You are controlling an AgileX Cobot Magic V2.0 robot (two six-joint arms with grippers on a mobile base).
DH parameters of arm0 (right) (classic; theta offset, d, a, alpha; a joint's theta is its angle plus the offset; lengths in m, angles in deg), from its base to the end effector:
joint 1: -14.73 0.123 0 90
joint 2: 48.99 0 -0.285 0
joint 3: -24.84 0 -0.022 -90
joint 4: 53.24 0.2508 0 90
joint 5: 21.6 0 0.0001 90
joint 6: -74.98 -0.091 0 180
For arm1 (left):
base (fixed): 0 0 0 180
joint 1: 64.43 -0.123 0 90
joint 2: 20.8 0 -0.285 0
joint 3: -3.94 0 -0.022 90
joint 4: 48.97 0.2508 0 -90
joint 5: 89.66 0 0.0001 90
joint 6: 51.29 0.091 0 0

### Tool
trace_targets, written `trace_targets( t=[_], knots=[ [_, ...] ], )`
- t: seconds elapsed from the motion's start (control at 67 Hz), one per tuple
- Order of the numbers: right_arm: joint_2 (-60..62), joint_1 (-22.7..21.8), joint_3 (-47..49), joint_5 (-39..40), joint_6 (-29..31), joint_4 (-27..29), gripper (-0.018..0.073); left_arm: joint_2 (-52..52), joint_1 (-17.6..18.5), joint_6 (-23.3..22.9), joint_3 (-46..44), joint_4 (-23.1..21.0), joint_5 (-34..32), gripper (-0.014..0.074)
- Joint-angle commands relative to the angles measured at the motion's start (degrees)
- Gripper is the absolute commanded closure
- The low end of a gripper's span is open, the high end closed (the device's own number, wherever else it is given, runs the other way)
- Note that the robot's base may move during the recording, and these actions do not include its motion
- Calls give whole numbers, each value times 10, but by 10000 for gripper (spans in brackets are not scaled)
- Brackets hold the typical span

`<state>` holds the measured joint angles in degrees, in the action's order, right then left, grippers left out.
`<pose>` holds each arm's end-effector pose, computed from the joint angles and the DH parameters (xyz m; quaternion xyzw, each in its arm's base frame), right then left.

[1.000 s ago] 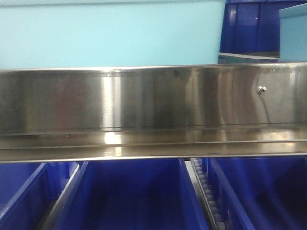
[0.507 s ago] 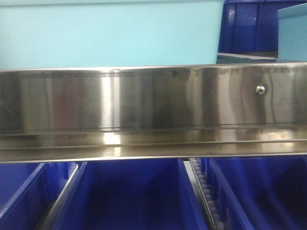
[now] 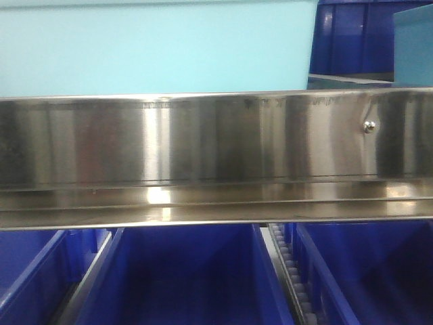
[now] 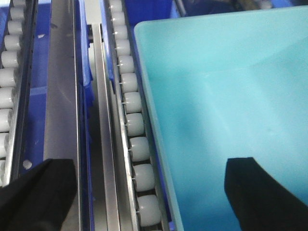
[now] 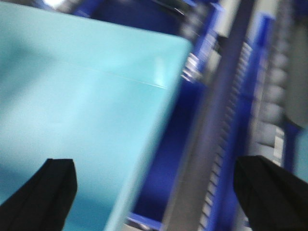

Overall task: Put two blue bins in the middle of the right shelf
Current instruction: 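Close both grippers on the teal bin walls and lift it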

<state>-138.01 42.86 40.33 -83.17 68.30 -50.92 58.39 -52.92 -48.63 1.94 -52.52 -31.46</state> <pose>0.2573 0.1413 0.4357 -0.1699 0.9083 0.1334 0.3583 0.2440 -0.0546 0.4153 0.1090 0.9183 -0.0597 0.3759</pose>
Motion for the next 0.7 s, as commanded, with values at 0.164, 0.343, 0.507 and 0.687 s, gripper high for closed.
trace_targets(
  t=[0.164,0.343,0.507,0.687],
  knots=[
    [-107,6,83,-53,-37,-33,22,94,3,2,-75,7,60,78],
    [-162,6,86,-51,-47,-32,22,155,3,2,-92,3,65,78],
    [-199,6,86,-32,-48,-15,22,197,3,2,-92,-3,65,78],
    [-223,7,86,-13,-48,-5,37,226,3,2,-92,-4,67,82]
  ],
)
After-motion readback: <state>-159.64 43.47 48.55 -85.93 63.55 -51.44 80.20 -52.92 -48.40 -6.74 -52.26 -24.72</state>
